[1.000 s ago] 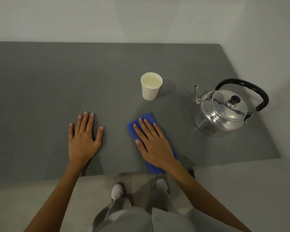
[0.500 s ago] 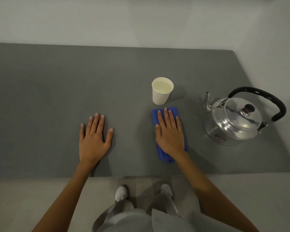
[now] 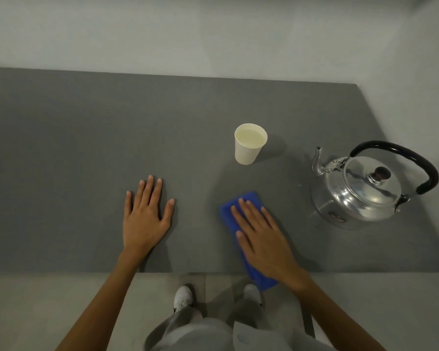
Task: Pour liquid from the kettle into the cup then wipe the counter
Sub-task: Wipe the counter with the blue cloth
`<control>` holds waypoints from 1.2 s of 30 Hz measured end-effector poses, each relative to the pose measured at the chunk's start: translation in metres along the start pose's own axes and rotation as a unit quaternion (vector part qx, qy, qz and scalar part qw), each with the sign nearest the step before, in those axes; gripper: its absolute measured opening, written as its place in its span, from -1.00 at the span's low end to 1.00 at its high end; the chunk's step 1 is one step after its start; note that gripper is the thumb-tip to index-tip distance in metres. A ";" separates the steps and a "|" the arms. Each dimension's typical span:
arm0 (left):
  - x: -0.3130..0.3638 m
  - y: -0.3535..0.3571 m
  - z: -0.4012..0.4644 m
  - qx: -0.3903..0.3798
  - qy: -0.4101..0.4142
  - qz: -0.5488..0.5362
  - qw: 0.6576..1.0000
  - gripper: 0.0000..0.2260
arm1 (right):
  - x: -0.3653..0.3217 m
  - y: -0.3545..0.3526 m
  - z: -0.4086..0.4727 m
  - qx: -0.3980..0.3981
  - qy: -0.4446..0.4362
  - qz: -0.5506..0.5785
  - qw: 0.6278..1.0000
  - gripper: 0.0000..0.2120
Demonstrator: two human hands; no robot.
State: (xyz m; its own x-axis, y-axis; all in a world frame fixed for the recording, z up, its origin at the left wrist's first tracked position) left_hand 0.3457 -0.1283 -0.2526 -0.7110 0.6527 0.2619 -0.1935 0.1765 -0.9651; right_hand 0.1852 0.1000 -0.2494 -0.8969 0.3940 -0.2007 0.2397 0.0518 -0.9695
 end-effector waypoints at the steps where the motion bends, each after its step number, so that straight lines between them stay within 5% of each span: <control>1: 0.000 0.000 0.000 0.000 -0.001 0.001 1.000 -0.40 | 0.009 -0.004 0.007 0.002 0.025 0.001 1.000 -0.48; 8: 0.004 -0.005 -0.001 -0.016 0.002 -0.022 1.000 -0.41 | -0.036 -0.015 0.098 0.050 0.112 0.024 0.992 -0.48; 14: 0.026 -0.020 -0.003 0.005 -0.021 -0.142 0.990 -0.58 | -0.082 -0.006 0.095 0.022 0.021 0.090 0.996 -0.48; 18: 0.079 -0.018 -0.010 -0.011 0.052 -0.125 0.991 -0.53 | -0.041 -0.010 0.055 0.017 -0.009 0.167 0.986 -0.53; 21: 0.112 0.004 -0.001 -0.092 0.059 -0.072 0.991 -0.50 | 0.009 -0.014 0.030 0.030 0.059 0.101 0.993 -0.54; 26: 0.141 0.022 0.016 -0.098 0.039 0.030 0.994 -0.44 | 0.029 -0.018 0.033 0.028 0.070 0.050 0.996 -0.54; 36: 0.119 0.025 -0.070 -0.125 0.139 0.021 0.982 -0.46 | 0.030 -0.012 0.035 0.048 0.072 0.028 0.996 -0.54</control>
State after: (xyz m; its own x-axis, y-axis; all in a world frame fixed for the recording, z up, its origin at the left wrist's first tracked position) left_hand 0.3033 0.0049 -0.2452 -0.4964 0.8330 0.2443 0.0301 0.2978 -0.9542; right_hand 0.1430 0.0792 -0.2489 -0.8195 0.5210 -0.2386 0.2442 -0.0591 -0.9679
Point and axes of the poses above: each hand's wrist, its own z-axis towards the middle knuckle, its own y-axis out of the palm, x = y × z, the point moved 1 cm from there along z, towards the middle knuckle, and after that the axes turned 6 degrees about -x, right-handed, at the moved point
